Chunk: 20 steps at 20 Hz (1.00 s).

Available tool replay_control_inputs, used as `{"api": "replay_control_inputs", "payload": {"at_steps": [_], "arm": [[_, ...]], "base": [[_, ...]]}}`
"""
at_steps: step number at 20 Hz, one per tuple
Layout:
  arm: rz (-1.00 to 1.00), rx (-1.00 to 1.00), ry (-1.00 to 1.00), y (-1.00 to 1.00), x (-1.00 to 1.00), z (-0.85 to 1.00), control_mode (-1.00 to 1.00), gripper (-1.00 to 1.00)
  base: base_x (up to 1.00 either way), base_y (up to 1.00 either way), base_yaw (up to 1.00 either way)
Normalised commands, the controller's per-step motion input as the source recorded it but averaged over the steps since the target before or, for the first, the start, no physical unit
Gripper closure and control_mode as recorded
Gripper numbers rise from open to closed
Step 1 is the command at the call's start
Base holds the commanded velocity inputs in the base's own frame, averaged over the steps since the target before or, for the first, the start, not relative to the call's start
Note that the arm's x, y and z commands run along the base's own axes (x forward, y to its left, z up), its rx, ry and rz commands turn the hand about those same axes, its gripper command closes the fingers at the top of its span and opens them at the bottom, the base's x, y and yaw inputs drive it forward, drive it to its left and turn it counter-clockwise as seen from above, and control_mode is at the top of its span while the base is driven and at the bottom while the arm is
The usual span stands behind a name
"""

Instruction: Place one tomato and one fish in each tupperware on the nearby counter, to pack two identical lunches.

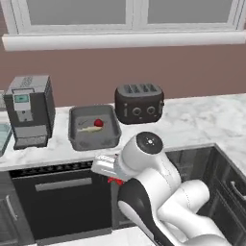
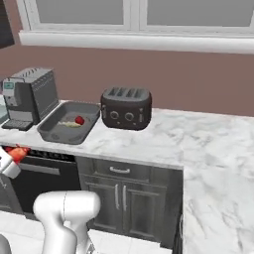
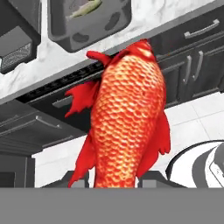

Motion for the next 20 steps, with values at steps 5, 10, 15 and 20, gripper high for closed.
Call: {"api": "replay_control_inputs", "payload": {"at_steps": [5, 10, 15, 20], "arm": [[0.00, 0.00, 0.00, 0.00, 0.00, 0.00, 1.00, 1.00], [0.00, 0.00, 0.00, 0.00, 0.00, 0.00, 1.00, 1.00], [0.00, 0.00, 0.00, 0.00, 0.00, 0.00, 1.00, 1.00], [0.00, 0.00, 0.00, 0.00, 0.00, 0.00, 1.00, 1.00]], "base": [[0.31, 1.00, 0.34], [0.60, 1.00, 0.19], [1.00, 0.57, 0.03], [1.00, 0.69, -0.15]]}}
